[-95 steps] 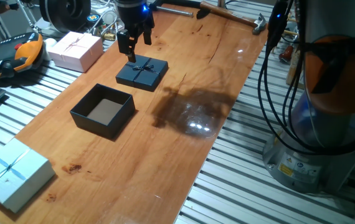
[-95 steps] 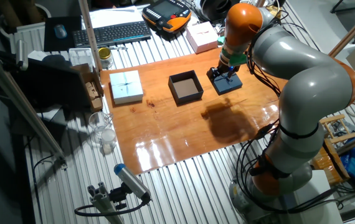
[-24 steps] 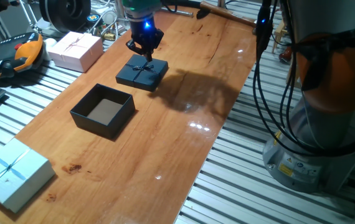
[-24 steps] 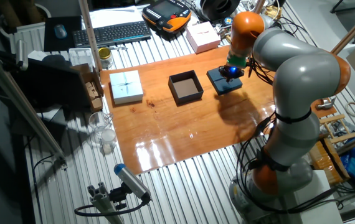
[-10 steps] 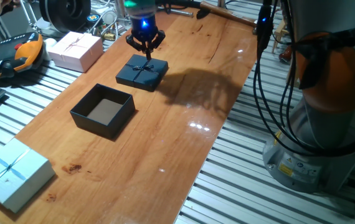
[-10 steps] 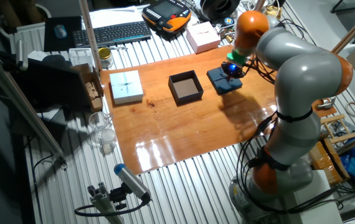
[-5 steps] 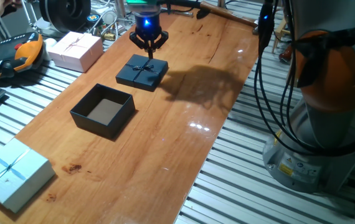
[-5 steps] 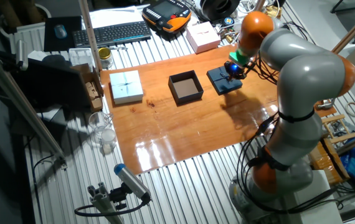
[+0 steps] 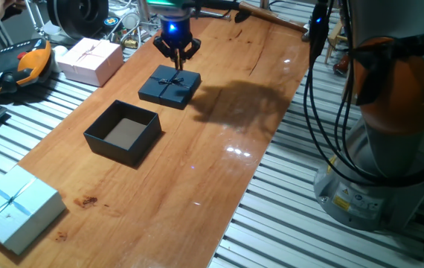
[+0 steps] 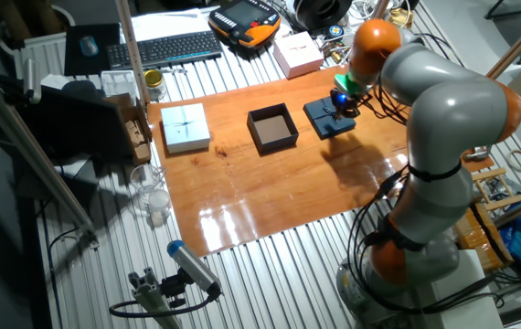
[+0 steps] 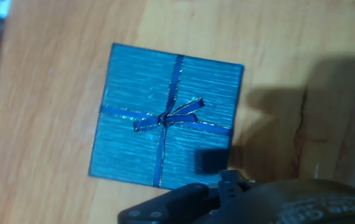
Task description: Cover the box
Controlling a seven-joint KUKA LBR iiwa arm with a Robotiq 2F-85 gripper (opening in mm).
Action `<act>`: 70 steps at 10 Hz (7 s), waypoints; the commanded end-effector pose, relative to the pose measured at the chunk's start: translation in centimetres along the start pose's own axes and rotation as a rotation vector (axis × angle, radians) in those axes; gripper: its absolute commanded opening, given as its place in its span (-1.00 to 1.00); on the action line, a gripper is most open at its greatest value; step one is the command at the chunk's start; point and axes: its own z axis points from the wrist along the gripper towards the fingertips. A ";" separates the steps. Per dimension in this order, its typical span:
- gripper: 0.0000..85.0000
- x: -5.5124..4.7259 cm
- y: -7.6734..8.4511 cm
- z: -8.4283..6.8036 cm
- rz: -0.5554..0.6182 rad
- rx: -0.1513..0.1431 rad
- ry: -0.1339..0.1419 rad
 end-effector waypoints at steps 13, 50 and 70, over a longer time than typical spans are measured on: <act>-0.60 -0.5 -0.3 0.2 0.504 0.004 0.003; -0.20 -3.5 3.4 5.5 0.434 0.033 0.011; -0.20 -4.5 4.7 8.9 0.673 0.029 0.056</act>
